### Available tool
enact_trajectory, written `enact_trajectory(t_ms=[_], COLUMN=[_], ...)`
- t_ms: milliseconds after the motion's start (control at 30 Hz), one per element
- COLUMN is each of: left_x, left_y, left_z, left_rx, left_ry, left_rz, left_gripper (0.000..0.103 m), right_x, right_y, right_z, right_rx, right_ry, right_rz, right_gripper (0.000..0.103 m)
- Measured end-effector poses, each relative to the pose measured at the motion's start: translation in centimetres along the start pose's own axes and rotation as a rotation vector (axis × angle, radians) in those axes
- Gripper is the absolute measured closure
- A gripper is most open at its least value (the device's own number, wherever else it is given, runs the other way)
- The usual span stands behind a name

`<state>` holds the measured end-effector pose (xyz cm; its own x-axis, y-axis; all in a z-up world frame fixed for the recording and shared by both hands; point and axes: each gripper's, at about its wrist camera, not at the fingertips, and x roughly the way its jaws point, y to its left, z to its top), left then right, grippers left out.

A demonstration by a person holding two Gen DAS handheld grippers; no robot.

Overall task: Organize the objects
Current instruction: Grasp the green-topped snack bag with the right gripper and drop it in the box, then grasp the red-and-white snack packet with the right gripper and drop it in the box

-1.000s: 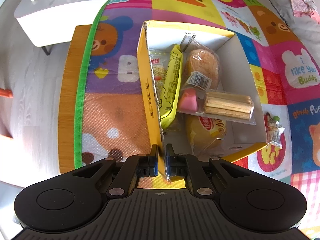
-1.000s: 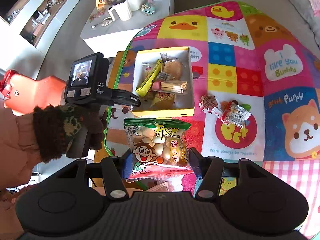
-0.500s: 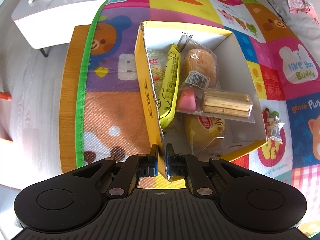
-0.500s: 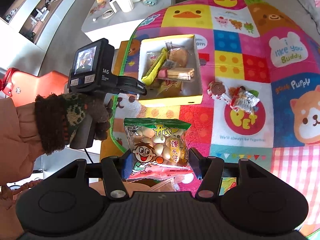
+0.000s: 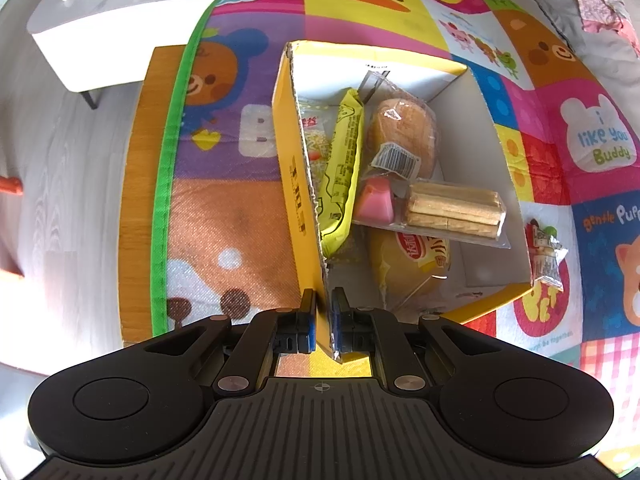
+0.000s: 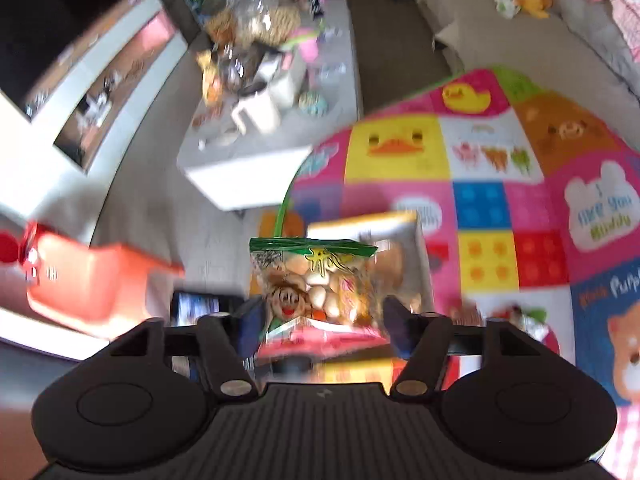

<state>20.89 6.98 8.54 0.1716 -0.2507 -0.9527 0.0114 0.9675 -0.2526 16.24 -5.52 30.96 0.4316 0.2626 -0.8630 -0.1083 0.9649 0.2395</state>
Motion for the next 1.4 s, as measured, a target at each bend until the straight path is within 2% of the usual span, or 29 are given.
enact_trajectory(t_ms=[67,167,267,467,633,733,833,967,1000,1100,1167,1200,1233,1333,1400], left_x=[0.1,0.2,0.4,0.9,1.1,1.0,0.9,1.1,1.1,1.7,2.0,2.2,2.3,2.5,2.5], left_y=[0.2,0.4,0.1,-0.5,-1.1,-1.3,-1.5,-2.1,-2.3,-2.6,-2.7,-2.7,-2.6,-2.2,-2.1], left_z=[0.0,0.1,0.3,1.3,2.5,2.5,2.0,1.6,1.6,1.6,1.6,1.6,1.6,1.5,1.3], left_rx=[-0.006,-0.018,-0.016,0.010,0.043,0.053,0.051,0.051,0.047,0.031,0.029,0.029,0.027,0.002,-0.022], left_ry=[0.000,0.006,0.014,0.015,-0.016,-0.016,-0.006,0.008,0.010,0.033,0.042,0.043,0.043,0.032,0.024], left_rz=[-0.008,-0.014,-0.005,0.006,0.027,0.037,0.050,0.088,0.096,0.125,0.135,0.137,0.136,0.129,0.124], left_gripper=[0.093,0.093,0.093,0.093,0.093,0.094,0.093,0.093,0.093,0.093,0.093,0.093,0.094,0.094,0.094], right_x=[0.2,0.5,1.3,2.9,3.4,3.9,4.9,8.1,9.1,12.1,13.6,14.1,14.4,14.5,14.6], right_y=[-0.1,-1.6,-4.5,-11.3,-13.6,-14.5,-15.5,-17.6,-18.5,-21.7,-23.0,-23.0,-22.5,-20.5,-19.8], right_z=[0.5,-0.5,-3.1,-10.7,-14.5,-14.8,-13.9,-12.0,-11.3,-9.3,-8.2,-7.8,-7.5,-8.1,-9.0], right_rx=[-0.004,0.016,0.057,0.197,0.180,0.106,-0.020,-0.165,-0.149,0.014,0.081,0.052,-0.028,-0.391,-0.589], right_ry=[-0.024,0.002,0.062,0.232,0.294,0.287,0.258,0.249,0.258,0.282,0.269,0.265,0.265,0.281,0.307], right_rz=[-0.013,-0.023,-0.074,-0.170,-0.225,-0.244,-0.266,-0.257,-0.238,-0.175,-0.171,-0.167,-0.172,-0.155,-0.133], right_gripper=[0.034,0.033,0.031,0.031,0.031,0.031,0.031,0.030,0.030,0.030,0.030,0.030,0.030,0.030,0.029])
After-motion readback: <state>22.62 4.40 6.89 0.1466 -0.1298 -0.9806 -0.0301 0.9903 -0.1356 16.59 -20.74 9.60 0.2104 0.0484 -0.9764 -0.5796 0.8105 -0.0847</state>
